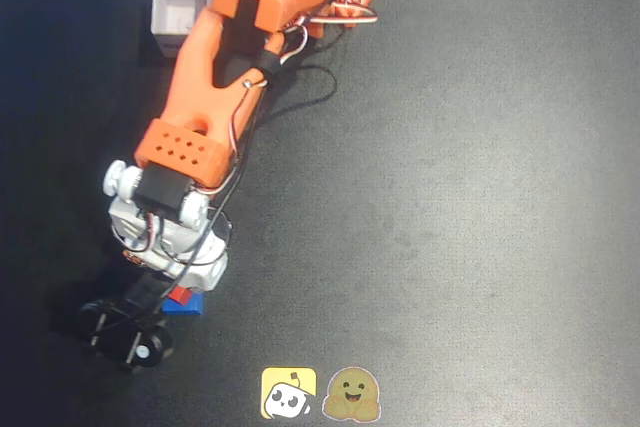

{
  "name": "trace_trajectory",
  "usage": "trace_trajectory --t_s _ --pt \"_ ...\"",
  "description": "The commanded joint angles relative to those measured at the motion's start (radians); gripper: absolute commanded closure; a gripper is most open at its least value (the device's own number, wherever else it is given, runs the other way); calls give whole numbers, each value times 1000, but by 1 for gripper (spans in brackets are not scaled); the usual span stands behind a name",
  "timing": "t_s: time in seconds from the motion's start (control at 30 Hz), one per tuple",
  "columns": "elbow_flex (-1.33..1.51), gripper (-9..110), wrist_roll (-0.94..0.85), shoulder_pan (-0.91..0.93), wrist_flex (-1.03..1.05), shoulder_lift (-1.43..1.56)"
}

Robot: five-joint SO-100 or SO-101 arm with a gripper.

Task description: Put the red cube on top of the blue cube.

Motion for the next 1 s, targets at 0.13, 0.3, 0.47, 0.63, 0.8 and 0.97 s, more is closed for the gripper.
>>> trace_trajectory --t_s 0.13,0.3,0.47,0.63,0.8,0.97 --pt "-71 76 -2 -14 -8 86" --pt "-80 76 -3 -15 -11 86" --pt "-84 76 -5 -15 -15 83" --pt "-87 75 -11 -15 -14 86" --pt "-100 72 -26 -14 -17 94" --pt "-86 72 -28 -20 -5 146"
